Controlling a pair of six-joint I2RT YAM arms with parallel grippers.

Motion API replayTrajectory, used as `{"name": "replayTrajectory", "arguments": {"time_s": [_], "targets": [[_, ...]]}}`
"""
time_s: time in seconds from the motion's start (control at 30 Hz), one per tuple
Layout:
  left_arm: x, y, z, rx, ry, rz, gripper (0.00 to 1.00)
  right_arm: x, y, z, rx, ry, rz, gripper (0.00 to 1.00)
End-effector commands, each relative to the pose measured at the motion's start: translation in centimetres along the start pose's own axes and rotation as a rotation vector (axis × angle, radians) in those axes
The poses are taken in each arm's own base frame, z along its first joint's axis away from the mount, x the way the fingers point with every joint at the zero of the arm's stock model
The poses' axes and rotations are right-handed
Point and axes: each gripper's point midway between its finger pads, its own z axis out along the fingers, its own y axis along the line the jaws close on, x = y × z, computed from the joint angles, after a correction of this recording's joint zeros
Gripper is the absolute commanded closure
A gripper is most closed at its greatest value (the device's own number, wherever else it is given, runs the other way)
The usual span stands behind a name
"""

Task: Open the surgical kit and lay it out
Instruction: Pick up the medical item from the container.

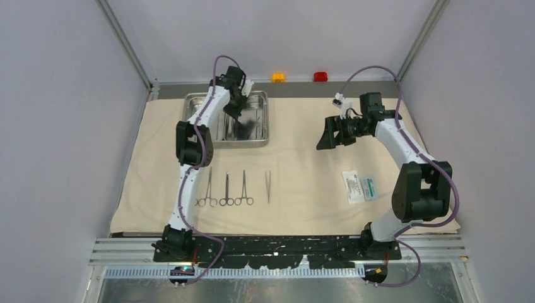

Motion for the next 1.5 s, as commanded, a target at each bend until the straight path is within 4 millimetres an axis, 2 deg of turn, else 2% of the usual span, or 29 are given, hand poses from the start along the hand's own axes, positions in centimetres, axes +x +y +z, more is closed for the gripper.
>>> {"name": "replayTrajectory", "arguments": {"time_s": [0.0, 0.23, 0.4, 0.53, 0.93, 1.47], "targets": [[-5.0, -0.7, -6.6, 0.062, -0.197, -0.013, 1.00, -1.6, 0.3, -0.4, -0.019, -0.030, -0.042, 0.08], [-5.4, -1.0, -7.3, 0.081, -0.214, -0.034, 0.99, -1.5, 0.5, -0.3, -0.027, -0.025, -0.042, 0.08], [-4.3, 0.4, -6.7, -0.002, -0.159, -0.022, 0.76, -1.4, 0.5, -0.2, -0.037, -0.014, -0.036, 0.08], [-3.5, 1.6, -6.0, -0.067, -0.122, 0.006, 0.67, -1.5, 0.5, -0.2, -0.042, -0.012, -0.033, 0.08], [-2.9, 2.9, -2.4, -0.142, -0.077, 0.106, 0.67, -1.4, 0.7, -0.1, -0.050, -0.008, -0.027, 0.08], [-1.2, 3.1, 0.5, -0.154, -0.002, 0.150, 0.71, -1.4, 0.6, -0.1, -0.046, -0.003, -0.028, 0.08]]}}
